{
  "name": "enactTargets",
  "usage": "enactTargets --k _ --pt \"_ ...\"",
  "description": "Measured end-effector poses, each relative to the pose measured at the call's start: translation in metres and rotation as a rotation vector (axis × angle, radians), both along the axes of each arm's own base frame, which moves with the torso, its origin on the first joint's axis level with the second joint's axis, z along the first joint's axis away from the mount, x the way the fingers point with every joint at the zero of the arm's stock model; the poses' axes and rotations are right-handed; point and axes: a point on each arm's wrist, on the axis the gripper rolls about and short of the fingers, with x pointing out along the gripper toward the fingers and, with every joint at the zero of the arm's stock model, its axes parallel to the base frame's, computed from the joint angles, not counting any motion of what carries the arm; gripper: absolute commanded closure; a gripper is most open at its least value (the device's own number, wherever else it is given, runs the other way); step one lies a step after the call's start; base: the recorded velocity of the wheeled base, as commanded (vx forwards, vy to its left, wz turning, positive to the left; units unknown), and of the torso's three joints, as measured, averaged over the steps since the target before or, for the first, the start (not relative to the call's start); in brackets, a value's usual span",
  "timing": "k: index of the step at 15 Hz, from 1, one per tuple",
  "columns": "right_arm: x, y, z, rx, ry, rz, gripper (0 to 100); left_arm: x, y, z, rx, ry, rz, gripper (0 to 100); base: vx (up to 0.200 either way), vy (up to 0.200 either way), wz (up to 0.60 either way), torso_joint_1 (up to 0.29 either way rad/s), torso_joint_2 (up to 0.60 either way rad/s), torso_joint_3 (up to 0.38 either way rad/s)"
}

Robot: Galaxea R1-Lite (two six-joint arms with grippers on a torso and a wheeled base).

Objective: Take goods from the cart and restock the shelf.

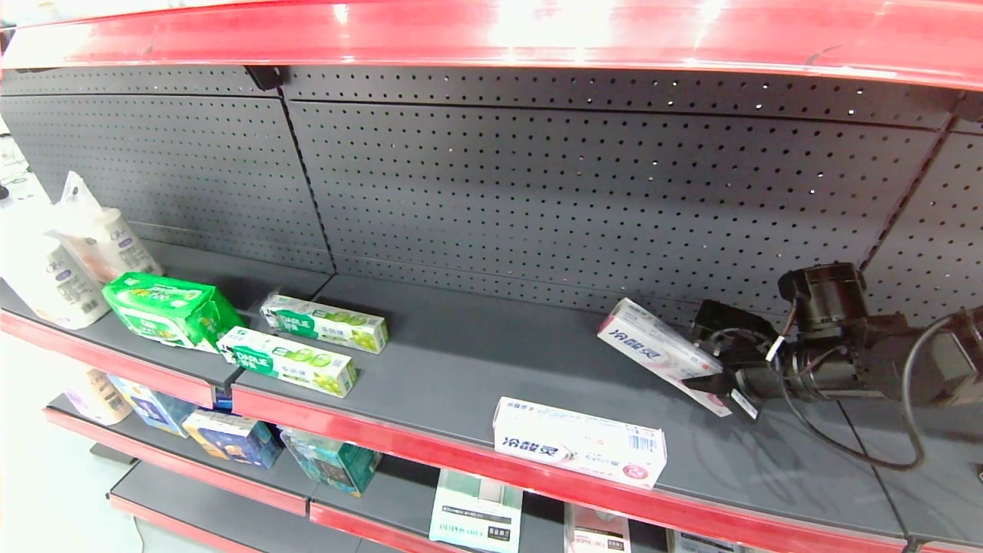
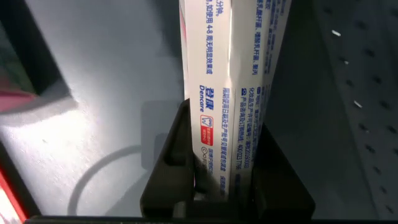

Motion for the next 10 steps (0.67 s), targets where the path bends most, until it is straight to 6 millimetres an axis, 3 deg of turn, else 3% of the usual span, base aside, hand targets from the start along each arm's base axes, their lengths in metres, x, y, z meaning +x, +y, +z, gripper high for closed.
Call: enactTargets --k 10 --pt "0.027 0.033 -0.012 -0.011 0.004 0.097 100 0.0 0.0 0.0 0.0 -0.001 0.0 0 0.0 0.0 0.0 0.0 0.0 0.0"
